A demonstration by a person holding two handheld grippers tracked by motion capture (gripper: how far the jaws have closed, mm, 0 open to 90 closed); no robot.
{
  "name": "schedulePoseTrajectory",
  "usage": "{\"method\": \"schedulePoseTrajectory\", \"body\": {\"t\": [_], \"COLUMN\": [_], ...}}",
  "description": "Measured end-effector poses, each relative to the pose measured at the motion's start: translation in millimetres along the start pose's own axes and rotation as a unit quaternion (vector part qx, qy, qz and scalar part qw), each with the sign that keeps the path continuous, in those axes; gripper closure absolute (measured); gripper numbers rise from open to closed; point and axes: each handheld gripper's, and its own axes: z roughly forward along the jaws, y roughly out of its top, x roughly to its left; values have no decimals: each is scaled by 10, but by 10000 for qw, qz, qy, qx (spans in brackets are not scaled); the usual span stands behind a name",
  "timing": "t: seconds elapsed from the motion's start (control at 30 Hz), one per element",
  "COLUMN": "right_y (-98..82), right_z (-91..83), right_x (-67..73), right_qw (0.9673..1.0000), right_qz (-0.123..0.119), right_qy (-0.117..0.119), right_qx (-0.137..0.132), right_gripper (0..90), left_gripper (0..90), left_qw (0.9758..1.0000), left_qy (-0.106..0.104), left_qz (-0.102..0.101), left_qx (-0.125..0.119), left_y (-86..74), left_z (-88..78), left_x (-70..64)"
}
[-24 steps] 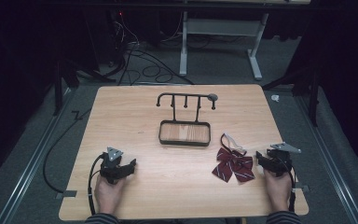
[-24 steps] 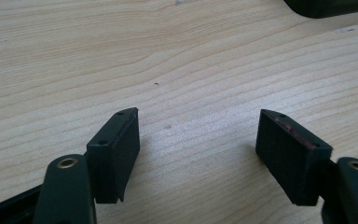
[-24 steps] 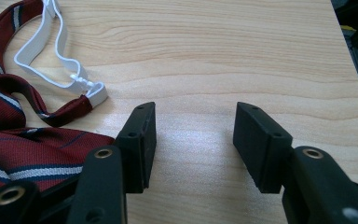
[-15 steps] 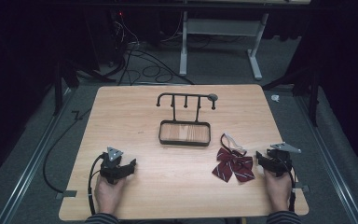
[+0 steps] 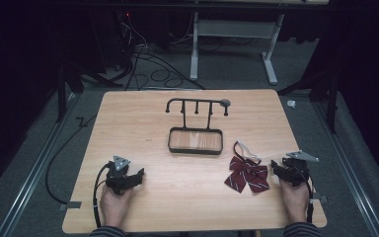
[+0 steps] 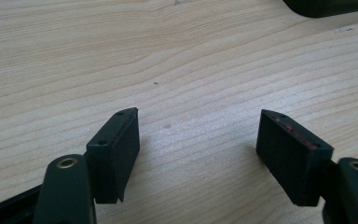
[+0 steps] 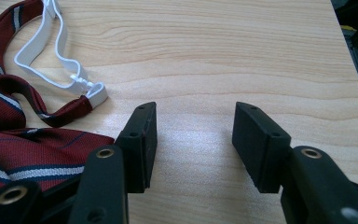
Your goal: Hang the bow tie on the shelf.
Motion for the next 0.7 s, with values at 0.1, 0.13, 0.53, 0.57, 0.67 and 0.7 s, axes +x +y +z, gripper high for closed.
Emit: {"method": "schedulePoseTrajectory", "body": {"t": [0.1, 0.13, 0.53, 0.57, 0.67, 0.7], "right_y": [-1, 0, -1, -2, -2, -4], "right_z": [-1, -1, 0, -1, -1, -4], "right_x": [1, 1, 1, 0, -6, -6], "right_qw": [10000, 10000, 10000, 10000, 10000, 10000], "right_qz": [0, -7, -36, -29, -46, -61], "right_qy": [6, 13, 26, 16, 11, 6], "right_qx": [1, 3, -16, -14, -24, -27], "right_gripper": [518, 518, 537, 543, 551, 557], "left_gripper": [303, 301, 300, 300, 300, 300], "left_qw": [10000, 10000, 10000, 10000, 10000, 10000], "left_qy": [-11, -12, -16, -18, -20, -26], "left_qz": [15, 16, 20, 19, 13, 12], "left_qx": [4, 4, 10, 10, 7, 7], "left_y": [-2, -2, -2, -2, -2, -2], "left_z": [-2, -2, -3, -3, -4, -4], "left_x": [-2, -2, -1, -1, 0, 2]}}
